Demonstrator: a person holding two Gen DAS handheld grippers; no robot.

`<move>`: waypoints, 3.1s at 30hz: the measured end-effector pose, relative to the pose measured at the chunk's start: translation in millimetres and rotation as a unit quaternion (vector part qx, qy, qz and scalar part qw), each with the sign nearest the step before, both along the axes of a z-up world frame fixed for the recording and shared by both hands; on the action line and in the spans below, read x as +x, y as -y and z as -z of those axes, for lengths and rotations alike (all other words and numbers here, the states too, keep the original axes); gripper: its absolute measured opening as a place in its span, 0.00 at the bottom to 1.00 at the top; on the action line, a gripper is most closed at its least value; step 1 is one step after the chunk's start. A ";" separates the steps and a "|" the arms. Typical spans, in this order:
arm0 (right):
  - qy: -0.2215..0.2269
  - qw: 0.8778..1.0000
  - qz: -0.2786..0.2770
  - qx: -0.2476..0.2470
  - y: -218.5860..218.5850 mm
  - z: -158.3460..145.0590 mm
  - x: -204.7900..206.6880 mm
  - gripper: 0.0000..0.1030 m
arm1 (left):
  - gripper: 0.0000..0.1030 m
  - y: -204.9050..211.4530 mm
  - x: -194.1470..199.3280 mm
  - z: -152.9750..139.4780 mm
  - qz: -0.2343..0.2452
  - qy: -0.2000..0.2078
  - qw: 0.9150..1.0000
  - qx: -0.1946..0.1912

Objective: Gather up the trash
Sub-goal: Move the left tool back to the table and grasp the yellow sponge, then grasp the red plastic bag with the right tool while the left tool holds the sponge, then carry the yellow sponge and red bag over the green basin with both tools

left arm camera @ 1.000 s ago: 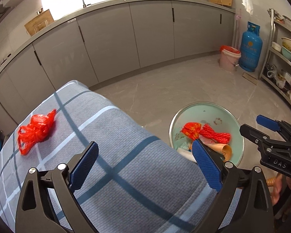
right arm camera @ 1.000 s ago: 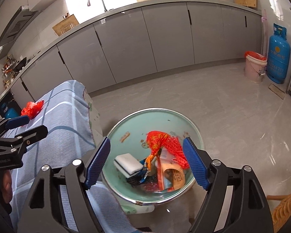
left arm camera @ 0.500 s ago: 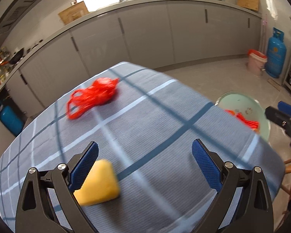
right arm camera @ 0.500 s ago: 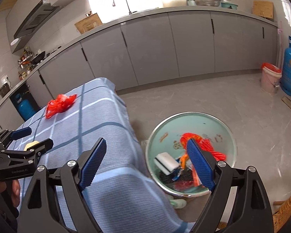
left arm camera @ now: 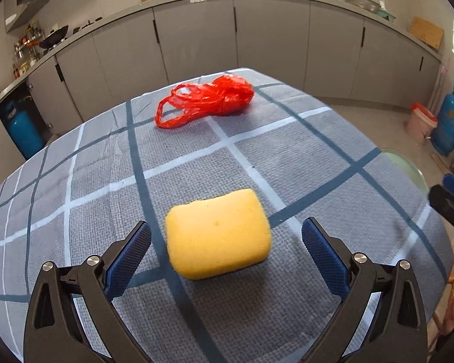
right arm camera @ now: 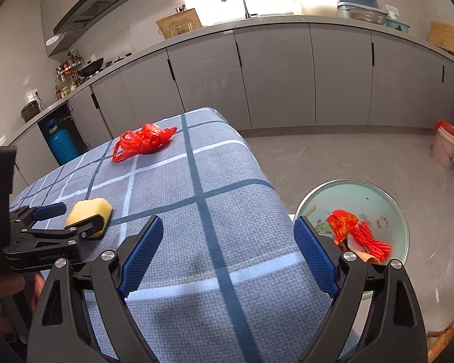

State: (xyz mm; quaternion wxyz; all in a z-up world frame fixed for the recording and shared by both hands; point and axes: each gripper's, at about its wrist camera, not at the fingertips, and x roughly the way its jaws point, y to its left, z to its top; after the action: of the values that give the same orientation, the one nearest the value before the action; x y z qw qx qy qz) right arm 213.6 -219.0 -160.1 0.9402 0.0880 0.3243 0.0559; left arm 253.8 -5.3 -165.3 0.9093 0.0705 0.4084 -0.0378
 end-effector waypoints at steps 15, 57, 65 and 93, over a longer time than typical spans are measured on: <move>0.005 0.997 -0.047 -0.053 -42.8 -18.2 44.7 0.85 | 0.66 -42.5 9.6 -10.4 -0.022 0.021 0.999 -0.015; -0.029 0.993 -0.100 -0.054 -143.3 -5.2 178.4 0.25 | 0.66 -163.5 77.3 -11.3 -0.168 0.065 0.982 -0.054; -0.011 0.994 -0.094 -0.051 -117.3 -21.1 137.3 0.25 | 0.66 -137.3 59.0 -34.7 -0.138 0.081 0.986 -0.051; 0.029 0.999 -0.001 -0.021 12.9 -46.8 33.9 0.25 | 0.66 6.5 16.2 -65.1 0.004 0.097 0.995 -0.027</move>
State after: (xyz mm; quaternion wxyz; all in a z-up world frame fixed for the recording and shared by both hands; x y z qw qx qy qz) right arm 247.5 -231.9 -113.3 0.9508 0.0667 0.2980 0.0527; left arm 270.0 -11.7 -100.1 0.9462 0.0509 0.3164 -0.0449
